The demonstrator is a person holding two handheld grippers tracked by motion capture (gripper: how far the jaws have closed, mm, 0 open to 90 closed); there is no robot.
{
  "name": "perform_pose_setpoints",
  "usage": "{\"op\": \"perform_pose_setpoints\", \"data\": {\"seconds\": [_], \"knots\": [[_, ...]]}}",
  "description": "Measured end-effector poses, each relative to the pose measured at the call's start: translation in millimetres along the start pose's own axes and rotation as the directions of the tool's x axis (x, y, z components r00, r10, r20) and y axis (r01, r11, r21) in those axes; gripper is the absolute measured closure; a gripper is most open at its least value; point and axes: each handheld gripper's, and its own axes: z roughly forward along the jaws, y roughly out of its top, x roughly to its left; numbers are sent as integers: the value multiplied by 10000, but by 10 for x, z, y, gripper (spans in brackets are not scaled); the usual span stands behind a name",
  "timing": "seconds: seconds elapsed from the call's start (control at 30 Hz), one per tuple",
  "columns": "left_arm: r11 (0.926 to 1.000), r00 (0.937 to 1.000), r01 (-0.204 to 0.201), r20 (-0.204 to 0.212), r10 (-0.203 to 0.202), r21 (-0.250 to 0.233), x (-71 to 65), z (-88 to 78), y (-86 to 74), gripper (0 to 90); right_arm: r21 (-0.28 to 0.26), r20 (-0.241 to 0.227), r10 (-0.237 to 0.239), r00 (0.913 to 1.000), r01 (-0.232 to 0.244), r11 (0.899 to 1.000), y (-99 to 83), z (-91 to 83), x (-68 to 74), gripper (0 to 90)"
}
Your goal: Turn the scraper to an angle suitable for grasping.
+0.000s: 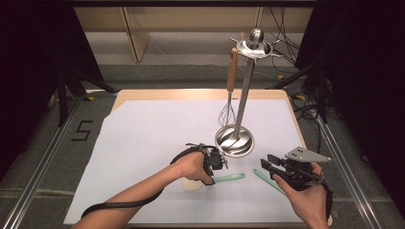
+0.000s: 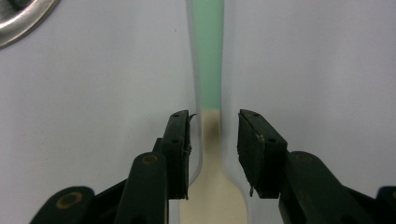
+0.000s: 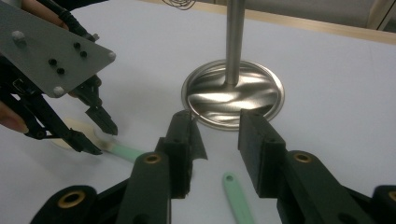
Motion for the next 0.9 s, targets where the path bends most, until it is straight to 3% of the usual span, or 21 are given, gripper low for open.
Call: {"op": "perform_pose_setpoints", "data": {"seconds": [0.57, 0.73, 0.8, 0.9], "knots": [[9999, 9999, 9, 110, -11, 161, 37, 102, 57, 649, -53, 56, -182, 9998, 183, 9998, -1, -2, -16, 657], [9992, 9994, -336, 53, 335, 211, 72, 104, 76, 662, -38, 43, -169, 9998, 169, 9999, -2, -2, -16, 658], [9996, 9999, -142, 89, 140, 228, 63, 107, 72, 668, -34, 35, -168, 9999, 168, 9999, -3, -2, -17, 657], [9994, 9998, -173, 76, 170, 293, 62, 109, 80, 682, 22, 19, -114, 9999, 114, 9999, -2, -4, -12, 657]]}}
